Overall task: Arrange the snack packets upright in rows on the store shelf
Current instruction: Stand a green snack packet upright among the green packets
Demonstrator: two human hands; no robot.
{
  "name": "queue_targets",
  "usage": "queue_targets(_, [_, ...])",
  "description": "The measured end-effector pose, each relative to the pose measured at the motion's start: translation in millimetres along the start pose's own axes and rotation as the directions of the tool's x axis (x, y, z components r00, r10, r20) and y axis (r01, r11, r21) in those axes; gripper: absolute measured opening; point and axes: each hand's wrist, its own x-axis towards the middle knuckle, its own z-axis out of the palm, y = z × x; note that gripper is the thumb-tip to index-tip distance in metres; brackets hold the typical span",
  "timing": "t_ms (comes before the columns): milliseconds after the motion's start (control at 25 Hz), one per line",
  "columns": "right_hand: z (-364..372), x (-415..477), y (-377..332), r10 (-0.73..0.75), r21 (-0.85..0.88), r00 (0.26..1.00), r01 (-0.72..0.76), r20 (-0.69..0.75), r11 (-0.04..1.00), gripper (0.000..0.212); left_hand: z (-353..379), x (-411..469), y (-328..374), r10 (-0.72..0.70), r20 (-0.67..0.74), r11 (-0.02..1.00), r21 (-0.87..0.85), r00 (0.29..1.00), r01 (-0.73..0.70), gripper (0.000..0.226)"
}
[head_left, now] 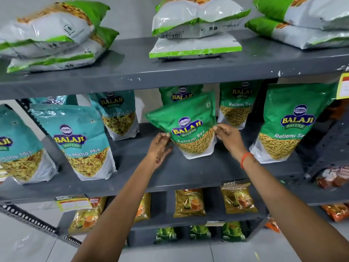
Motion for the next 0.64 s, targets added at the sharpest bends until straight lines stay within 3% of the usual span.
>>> queue_targets(160, [-4, -18, -16, 0.173, 0.179, 0.981, -0.187, 0.092, 0.966, 0.02, 7, -18, 18, 0.095, -0.095, 0.995, 0.018, 0.991, -0.093, 0.018])
queue_targets(280, [-14, -40, -29, 0.225, 0.189, 0.959, -0.257, 0.175, 0.948, 0.017, 7, -41, 28, 0.163, -0.155, 0.981, 0.127, 0.974, -0.144, 0.017])
queue_targets(400, [-26, -59, -41, 0.244, 0.218, 0.931, -0.306, 0.272, 0.927, 0.01, 2, -66, 41, 0.154, -0.129, 0.974, 0.184, 0.98, -0.128, 0.016])
queue_targets(640, [-32, -60, -54, 0.243, 0.24, 0.915, -0.327, 0.321, 0.914, 0.014, -10, -88, 58, 0.136, -0.051, 0.975, 0.182, 0.989, -0.125, 0.013])
